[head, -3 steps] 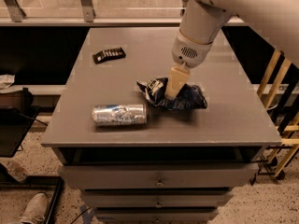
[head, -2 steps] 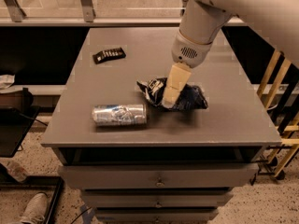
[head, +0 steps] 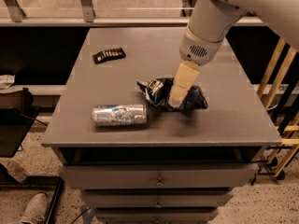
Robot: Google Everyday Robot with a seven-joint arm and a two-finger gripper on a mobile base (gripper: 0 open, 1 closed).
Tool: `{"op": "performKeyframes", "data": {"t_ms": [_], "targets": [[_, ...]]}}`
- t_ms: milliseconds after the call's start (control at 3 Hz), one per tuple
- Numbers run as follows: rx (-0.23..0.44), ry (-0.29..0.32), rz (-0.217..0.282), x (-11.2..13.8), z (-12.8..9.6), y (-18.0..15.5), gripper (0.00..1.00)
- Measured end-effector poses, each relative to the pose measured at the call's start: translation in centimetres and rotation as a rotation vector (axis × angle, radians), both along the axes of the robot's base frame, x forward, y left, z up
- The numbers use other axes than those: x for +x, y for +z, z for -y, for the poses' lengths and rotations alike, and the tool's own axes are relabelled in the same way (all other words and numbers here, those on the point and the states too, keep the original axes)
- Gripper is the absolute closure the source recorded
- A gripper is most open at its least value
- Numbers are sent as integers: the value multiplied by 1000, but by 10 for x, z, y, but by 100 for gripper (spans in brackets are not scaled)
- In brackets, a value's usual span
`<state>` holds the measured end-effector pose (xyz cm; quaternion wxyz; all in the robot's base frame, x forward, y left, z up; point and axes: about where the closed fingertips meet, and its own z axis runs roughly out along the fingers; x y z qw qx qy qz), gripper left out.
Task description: Move blue chip bag near redbull can
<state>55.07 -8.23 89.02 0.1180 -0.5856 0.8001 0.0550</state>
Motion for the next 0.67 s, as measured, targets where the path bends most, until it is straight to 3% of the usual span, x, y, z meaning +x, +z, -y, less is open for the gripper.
{"op": "performKeyframes", "data": {"t_ms": [333,667], "targets": [[12,-26,70,-9,26,20,0],[38,-57,97,-14,55,28,0]]}}
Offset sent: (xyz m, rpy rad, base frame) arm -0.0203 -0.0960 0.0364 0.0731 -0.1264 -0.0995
